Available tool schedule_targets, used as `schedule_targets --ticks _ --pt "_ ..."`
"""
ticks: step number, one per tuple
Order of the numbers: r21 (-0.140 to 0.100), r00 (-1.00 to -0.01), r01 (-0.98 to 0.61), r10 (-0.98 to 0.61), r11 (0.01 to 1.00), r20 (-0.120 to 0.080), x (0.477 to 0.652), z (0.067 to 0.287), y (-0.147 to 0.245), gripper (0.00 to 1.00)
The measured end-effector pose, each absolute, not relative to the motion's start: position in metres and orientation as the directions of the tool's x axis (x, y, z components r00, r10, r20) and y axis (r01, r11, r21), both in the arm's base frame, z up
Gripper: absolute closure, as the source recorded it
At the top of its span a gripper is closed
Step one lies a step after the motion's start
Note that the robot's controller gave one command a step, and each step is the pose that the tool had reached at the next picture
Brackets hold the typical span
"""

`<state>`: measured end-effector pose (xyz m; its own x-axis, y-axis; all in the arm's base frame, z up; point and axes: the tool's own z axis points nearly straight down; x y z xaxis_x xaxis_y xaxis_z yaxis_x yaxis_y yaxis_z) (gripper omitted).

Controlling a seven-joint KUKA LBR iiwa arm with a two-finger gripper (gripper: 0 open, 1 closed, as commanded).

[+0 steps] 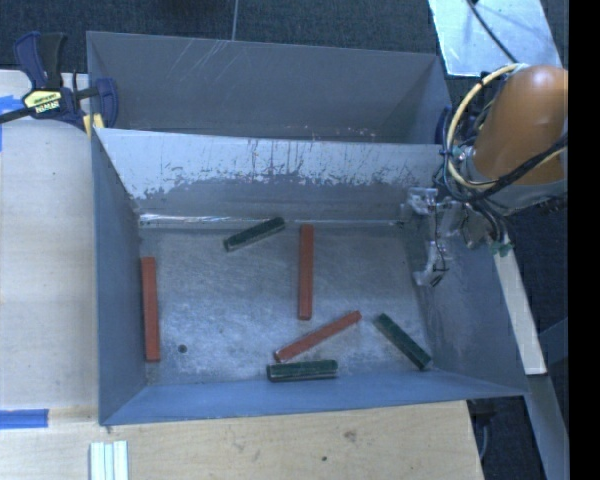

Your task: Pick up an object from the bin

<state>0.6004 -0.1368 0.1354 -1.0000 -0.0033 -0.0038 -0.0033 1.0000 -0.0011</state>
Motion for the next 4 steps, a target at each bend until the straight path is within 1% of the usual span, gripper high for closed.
schedule_targets --ticks 1,2,3,4 --pt "0.002 -0.976 -0.218 -0.218 0.976 0.002 0.52 0.101 -0.083 0.0" --pt "0.002 -0.994 -0.11 -0.11 0.994 0.001 0.524 0.069 -0.048 0.0" --pt "0.0 -0.994 -0.11 -0.11 0.994 -0.002 0.525 0.071 -0.049 1.0" --pt "-0.006 -0.889 -0.458 -0.458 0.889 -0.009 0.526 0.243 -0.064 1.0"
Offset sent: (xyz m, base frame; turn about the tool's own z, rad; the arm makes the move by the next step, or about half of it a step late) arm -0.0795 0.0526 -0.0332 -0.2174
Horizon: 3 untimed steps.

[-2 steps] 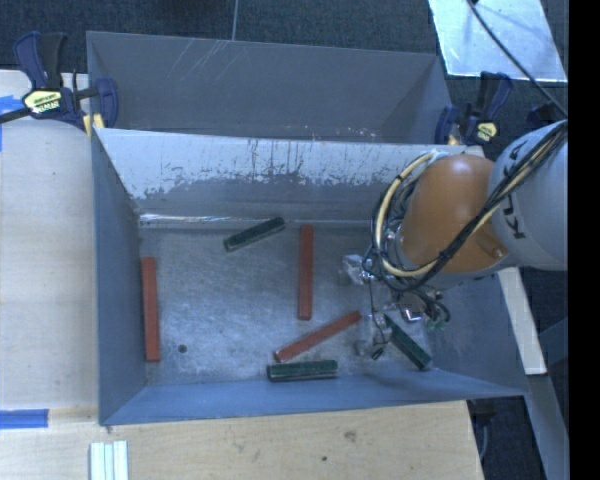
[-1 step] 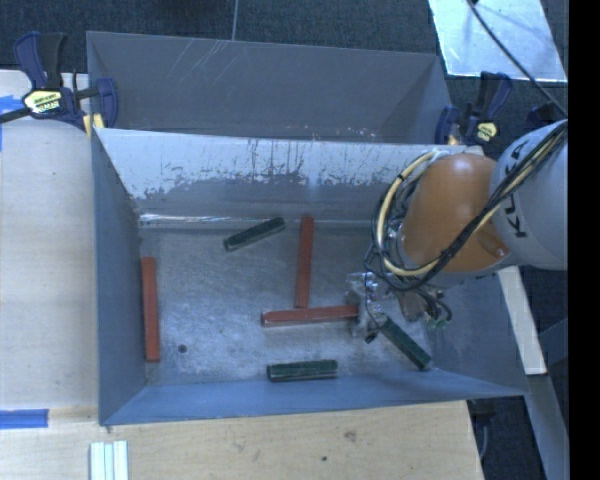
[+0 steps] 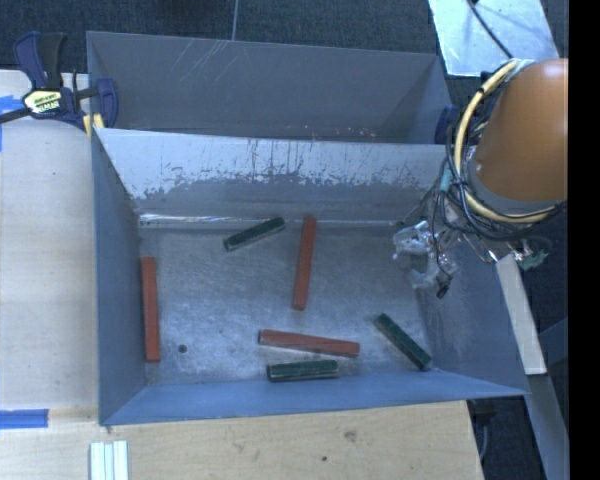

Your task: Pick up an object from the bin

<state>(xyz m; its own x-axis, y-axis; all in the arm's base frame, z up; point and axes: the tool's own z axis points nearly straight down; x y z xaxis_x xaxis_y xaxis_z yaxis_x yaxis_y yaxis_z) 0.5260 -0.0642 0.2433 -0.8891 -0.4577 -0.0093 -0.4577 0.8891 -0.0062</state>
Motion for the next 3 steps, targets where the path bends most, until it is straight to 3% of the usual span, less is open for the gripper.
schedule_targets --ticks 1,2,3 --pt "-0.005 -0.76 -0.65 -0.65 0.76 -0.004 0.539 0.244 -0.104 1.0" --pt "-0.001 -0.734 -0.679 -0.679 0.734 -0.002 0.549 0.15 -0.113 1.0" --pt "-0.002 -0.734 -0.679 -0.679 0.734 -0.003 0.549 0.151 -0.113 0.0"
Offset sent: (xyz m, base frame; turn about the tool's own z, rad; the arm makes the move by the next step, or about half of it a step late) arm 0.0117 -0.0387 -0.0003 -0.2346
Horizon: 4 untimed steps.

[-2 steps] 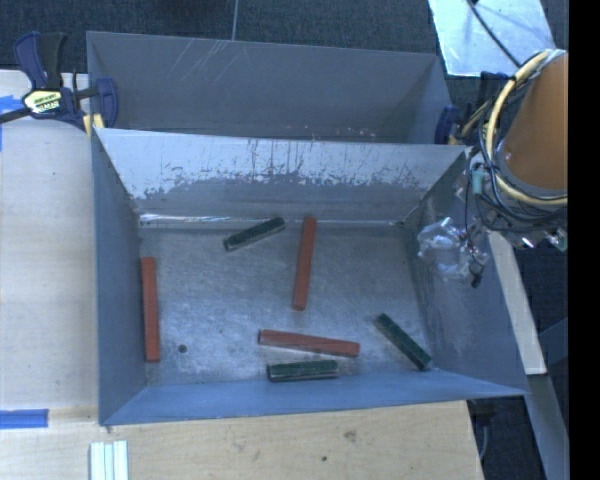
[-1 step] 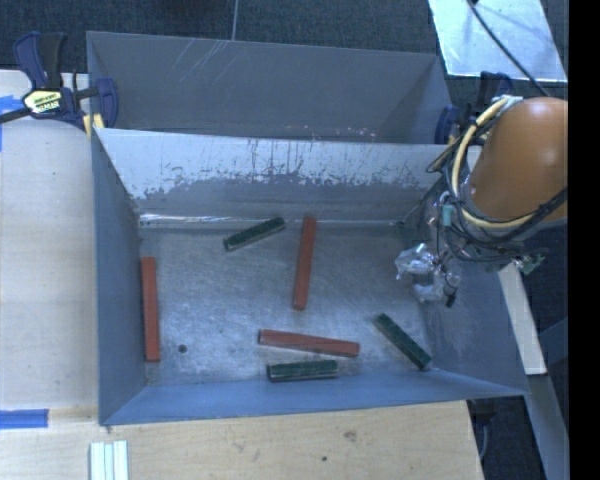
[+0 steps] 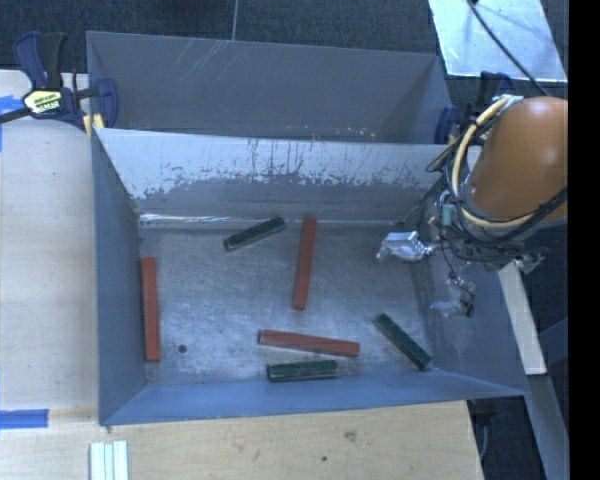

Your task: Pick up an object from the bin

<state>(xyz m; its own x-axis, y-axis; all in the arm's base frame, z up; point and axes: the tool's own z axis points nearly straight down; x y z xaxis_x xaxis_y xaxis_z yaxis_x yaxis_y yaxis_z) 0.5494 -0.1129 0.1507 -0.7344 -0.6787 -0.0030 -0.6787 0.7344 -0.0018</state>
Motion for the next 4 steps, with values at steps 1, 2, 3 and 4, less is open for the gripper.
schedule_targets --ticks 1,2,3,4 --pt "0.007 -0.766 -0.643 -0.643 0.766 0.004 0.499 0.074 -0.092 0.0" --pt "-0.004 -0.851 -0.525 -0.525 0.851 -0.005 0.56 0.07 -0.124 0.0" --pt "-0.005 -0.736 -0.677 -0.677 0.736 -0.006 0.49 0.071 -0.127 0.0" --pt "-0.008 -0.744 -0.668 -0.668 0.745 -0.012 0.556 0.13 -0.083 0.0"
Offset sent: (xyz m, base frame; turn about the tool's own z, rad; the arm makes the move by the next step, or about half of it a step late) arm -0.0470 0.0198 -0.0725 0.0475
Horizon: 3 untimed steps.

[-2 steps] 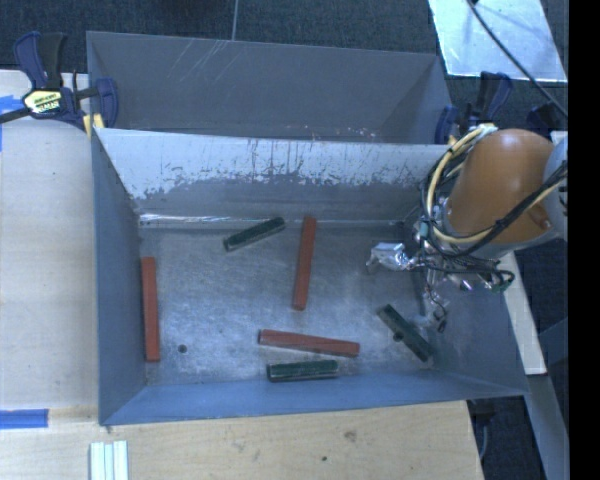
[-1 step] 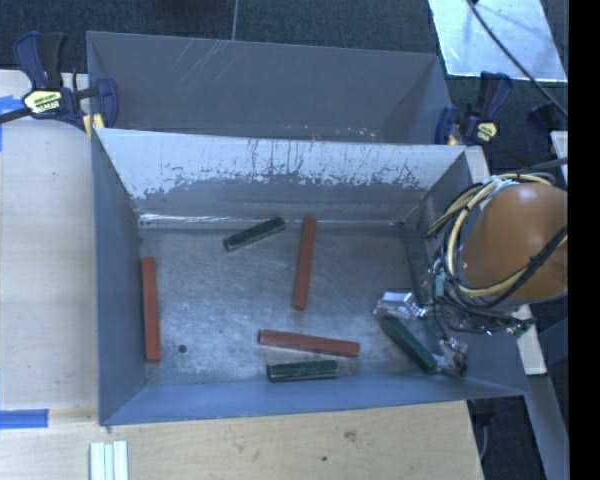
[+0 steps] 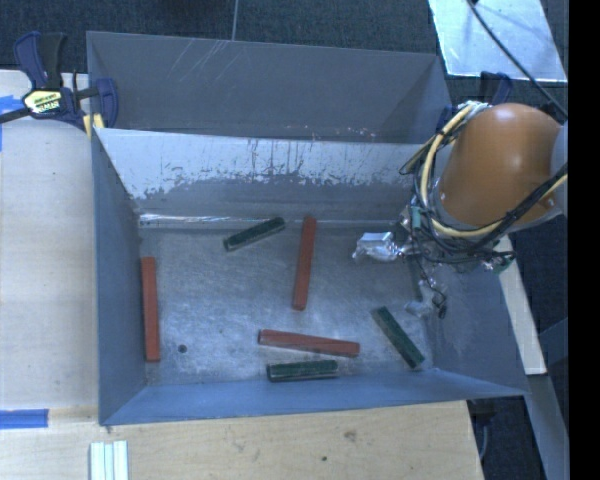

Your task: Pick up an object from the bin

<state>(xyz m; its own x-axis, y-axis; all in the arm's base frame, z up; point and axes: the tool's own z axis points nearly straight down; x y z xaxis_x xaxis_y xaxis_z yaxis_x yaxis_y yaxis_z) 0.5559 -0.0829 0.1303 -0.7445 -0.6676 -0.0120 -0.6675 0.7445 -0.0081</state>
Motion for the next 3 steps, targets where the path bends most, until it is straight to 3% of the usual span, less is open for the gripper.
schedule_targets --ticks 1,2,3 --pt "0.0 -0.641 -0.767 -0.767 0.641 -0.001 0.501 0.08 -0.114 0.0" --pt "-0.001 -0.64 -0.768 -0.768 0.64 -0.001 0.501 0.08 -0.114 1.0" --pt "-0.01 -0.59 -0.807 -0.807 0.59 -0.004 0.503 0.191 -0.118 1.0"
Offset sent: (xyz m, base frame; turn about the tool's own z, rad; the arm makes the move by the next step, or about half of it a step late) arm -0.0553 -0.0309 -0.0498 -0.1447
